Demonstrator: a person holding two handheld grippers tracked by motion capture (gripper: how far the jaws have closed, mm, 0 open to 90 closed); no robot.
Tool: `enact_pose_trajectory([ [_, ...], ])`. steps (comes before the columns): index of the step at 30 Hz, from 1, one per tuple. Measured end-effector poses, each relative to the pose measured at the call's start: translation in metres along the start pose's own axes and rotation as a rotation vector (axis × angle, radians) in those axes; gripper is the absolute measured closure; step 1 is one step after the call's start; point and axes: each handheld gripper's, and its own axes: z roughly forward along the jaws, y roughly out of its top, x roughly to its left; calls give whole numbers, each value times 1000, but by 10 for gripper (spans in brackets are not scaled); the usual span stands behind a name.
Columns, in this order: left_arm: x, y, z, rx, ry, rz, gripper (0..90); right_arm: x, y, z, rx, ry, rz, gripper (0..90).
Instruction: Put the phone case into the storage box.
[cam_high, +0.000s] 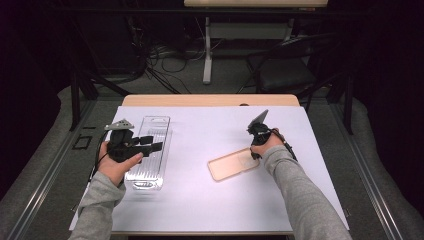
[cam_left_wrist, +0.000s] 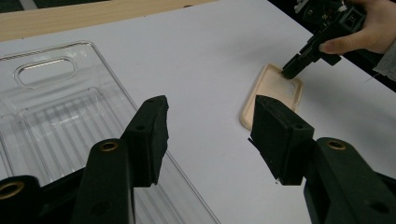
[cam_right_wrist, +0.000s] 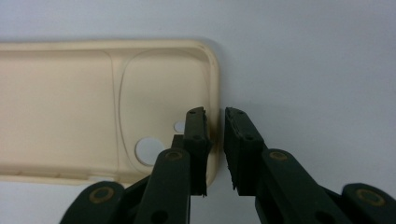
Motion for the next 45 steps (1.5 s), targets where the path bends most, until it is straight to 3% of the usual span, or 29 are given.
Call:
enact_pose_trajectory([
  [11,1,-1,0,-4,6,-1,458,1,1,3,33,-12,-1,829],
  [14,2,-1,0,-7,8,-3,454,1,1,3,29,-9,2,839],
  [15,2,-1,0,-11,7,-7,452,1,0,4,5,1,8,854],
  [28,2,-1,0,-12,8,-6,449,1,0,3,30,-26,-1,868],
  [45,3,-1,0,-10,9,-8,445,0,0,0,17,-14,8,875],
])
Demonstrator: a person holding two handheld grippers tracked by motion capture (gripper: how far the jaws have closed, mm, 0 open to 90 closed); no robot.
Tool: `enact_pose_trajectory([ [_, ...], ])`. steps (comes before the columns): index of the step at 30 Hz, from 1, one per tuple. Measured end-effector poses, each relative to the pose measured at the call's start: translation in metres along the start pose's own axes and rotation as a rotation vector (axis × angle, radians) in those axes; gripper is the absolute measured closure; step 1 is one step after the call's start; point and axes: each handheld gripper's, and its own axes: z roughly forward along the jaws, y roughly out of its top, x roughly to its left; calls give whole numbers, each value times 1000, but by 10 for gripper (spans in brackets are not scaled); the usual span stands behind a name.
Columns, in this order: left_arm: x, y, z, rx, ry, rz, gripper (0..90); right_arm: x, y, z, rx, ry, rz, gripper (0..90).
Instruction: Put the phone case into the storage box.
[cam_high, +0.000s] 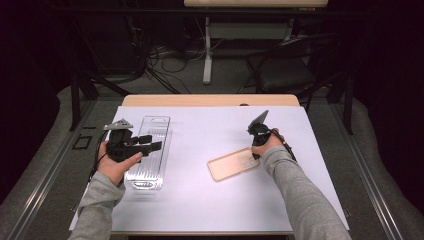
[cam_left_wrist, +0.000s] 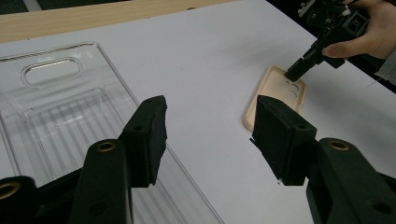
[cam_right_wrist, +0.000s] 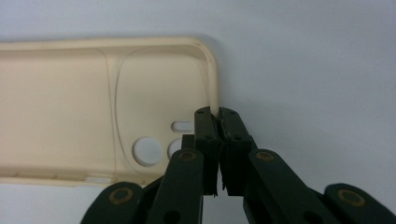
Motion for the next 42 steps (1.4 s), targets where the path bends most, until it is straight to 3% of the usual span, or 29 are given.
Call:
enact_pose_trajectory([
  [8,0,0,1,2,-3,-3,445,-3,-1,-2,-35,19,9,879],
  [13,0,0,1,3,-3,-2,445,-4,-1,-6,-6,8,4,879],
  [23,0,0,1,6,-3,-1,445,-6,-5,-10,-29,44,20,880],
  [28,0,0,2,4,-1,-1,445,-7,-6,-12,-37,50,3,880],
  [30,0,0,2,5,-1,0,445,-5,-7,-13,-47,61,13,880],
  [31,1,0,2,6,1,1,445,-6,-7,-13,-67,67,-5,880],
  [38,0,0,1,3,2,2,444,-5,-9,-18,-66,71,-14,880],
  [41,0,0,2,4,2,5,443,-5,-11,-19,-83,79,-14,880],
  [42,0,0,2,5,3,7,443,-5,-12,-18,-112,94,-11,880],
])
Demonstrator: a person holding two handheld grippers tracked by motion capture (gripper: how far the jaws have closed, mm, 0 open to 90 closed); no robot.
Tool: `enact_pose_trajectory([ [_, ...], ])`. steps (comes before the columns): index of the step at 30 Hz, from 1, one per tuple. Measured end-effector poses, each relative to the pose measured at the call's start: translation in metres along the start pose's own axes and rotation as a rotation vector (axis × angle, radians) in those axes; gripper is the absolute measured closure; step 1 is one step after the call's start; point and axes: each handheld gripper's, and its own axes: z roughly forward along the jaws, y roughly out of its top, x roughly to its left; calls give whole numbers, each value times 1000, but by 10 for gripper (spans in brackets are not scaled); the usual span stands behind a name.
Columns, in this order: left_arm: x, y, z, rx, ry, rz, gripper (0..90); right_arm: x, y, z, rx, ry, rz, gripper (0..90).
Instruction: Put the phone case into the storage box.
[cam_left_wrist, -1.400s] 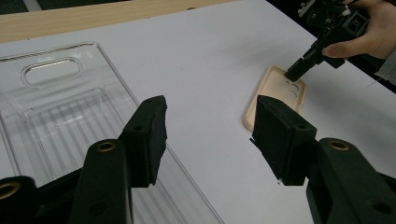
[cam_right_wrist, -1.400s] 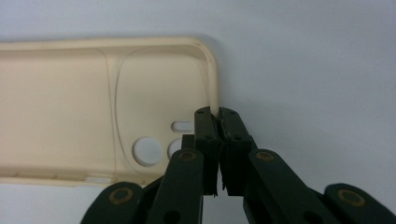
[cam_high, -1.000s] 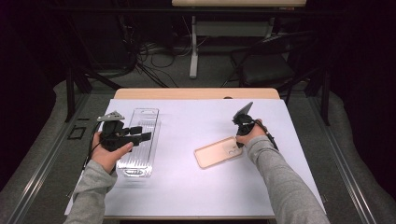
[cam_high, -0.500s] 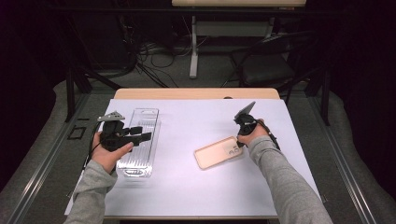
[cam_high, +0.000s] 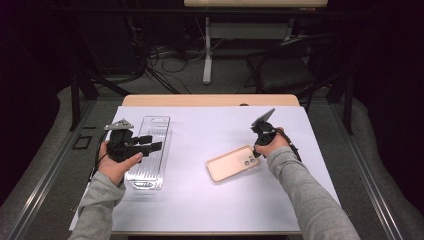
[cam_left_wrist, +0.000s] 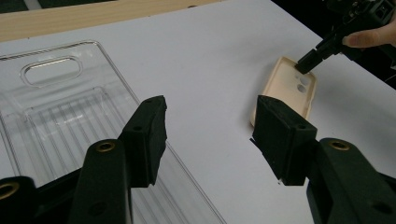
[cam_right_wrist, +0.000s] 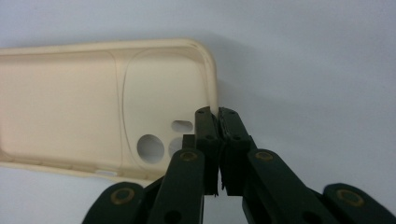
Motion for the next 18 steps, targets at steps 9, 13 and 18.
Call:
enact_pose_trajectory([
  [9,0,0,2,8,2,17,430,2,-7,-10,-59,12,-19,880],
  [13,-1,0,3,8,-6,20,427,3,-10,-16,-54,-2,-31,880],
  [18,-2,0,4,-6,-5,45,427,4,-18,-18,-147,14,-35,880],
])
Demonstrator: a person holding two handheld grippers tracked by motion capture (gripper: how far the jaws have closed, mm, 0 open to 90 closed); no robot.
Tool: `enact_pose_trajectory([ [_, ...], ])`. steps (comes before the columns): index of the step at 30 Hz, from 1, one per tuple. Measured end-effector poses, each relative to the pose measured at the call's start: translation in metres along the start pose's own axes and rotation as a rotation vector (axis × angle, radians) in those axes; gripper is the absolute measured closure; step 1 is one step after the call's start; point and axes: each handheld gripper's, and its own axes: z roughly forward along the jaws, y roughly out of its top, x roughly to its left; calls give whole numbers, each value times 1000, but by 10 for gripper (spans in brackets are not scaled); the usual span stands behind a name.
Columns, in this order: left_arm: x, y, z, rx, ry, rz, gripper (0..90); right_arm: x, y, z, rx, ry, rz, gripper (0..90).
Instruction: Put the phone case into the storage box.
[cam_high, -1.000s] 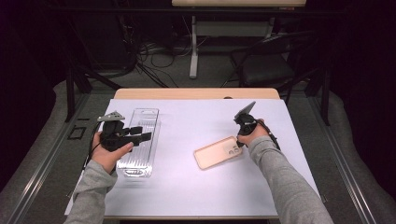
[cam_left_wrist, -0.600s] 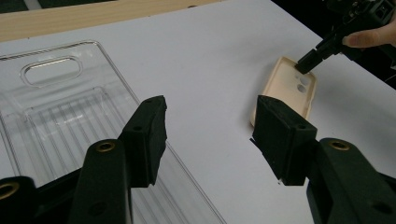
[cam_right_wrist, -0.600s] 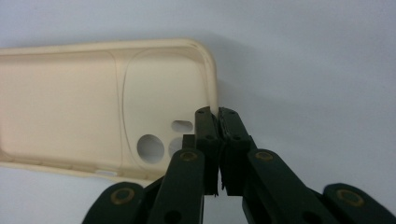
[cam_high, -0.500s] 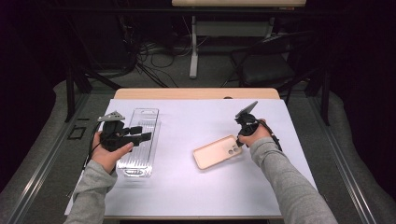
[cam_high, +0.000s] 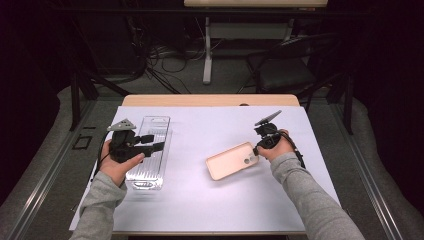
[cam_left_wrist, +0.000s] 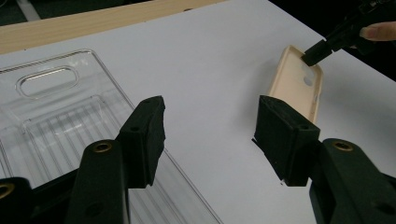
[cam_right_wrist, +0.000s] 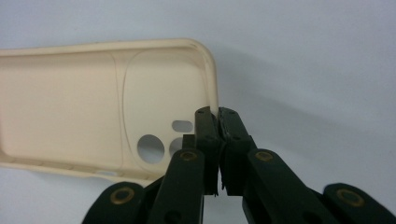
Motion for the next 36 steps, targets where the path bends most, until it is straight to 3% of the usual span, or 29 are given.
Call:
enact_pose_trajectory([
  [5,0,0,0,-2,4,8,427,2,-2,-7,11,-14,-11,879],
  [6,0,0,1,-3,11,14,427,2,-5,-8,-26,2,-11,879],
  [13,-3,0,2,0,16,27,417,3,-13,-12,-67,9,-19,879],
  [21,-6,-1,4,15,9,0,369,10,-18,-21,-138,31,-47,879],
  [36,-13,0,6,13,7,8,351,26,-25,-26,-193,63,-108,878],
])
